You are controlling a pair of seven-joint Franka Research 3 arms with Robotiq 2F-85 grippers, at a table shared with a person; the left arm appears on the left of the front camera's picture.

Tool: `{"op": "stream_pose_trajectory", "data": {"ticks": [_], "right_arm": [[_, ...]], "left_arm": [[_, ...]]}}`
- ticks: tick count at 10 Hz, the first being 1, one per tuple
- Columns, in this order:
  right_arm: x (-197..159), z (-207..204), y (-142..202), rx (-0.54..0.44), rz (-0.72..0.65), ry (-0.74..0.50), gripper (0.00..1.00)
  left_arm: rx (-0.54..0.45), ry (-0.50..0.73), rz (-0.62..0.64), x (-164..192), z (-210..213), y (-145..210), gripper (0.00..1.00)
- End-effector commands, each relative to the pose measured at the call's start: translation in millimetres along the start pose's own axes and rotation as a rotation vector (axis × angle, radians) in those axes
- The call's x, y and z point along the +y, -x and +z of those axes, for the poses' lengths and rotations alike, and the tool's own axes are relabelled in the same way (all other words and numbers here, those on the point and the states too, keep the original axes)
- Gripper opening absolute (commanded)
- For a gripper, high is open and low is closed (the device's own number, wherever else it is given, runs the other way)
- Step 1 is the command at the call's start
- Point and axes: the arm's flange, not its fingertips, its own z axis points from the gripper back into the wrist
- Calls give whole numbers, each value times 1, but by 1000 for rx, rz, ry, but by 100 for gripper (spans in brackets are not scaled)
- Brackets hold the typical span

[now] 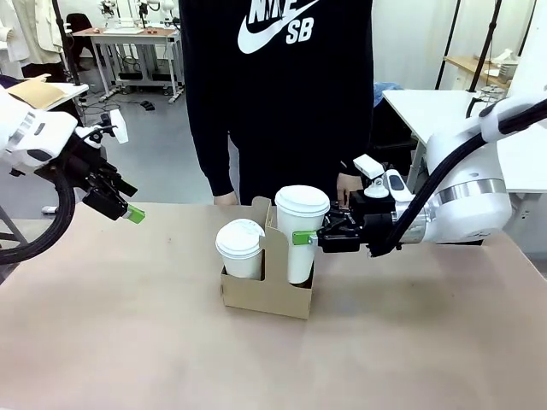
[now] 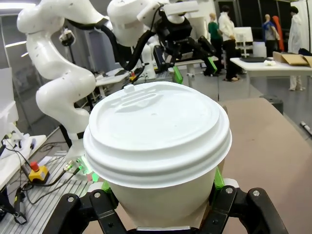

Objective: Pour a drink into a cup and package it in a carrier.
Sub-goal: Insert the held 600 ml Paper Cup into the Cup Carrier.

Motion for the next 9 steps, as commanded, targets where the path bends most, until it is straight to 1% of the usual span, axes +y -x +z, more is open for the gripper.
{"op": "stream_pose_trajectory", "data": {"ticks": [1,6,9], "right_arm": [[-10,0,6,5,35,-17,80],[-27,-8,42,47,22,-50,80],[-33,-9,54,73,32,-59,80]], "left_arm": [[-18,3,15,2,-1,-2,100],[-18,3,15,2,-1,-2,100],[-18,3,15,2,-1,-2,100]]}}
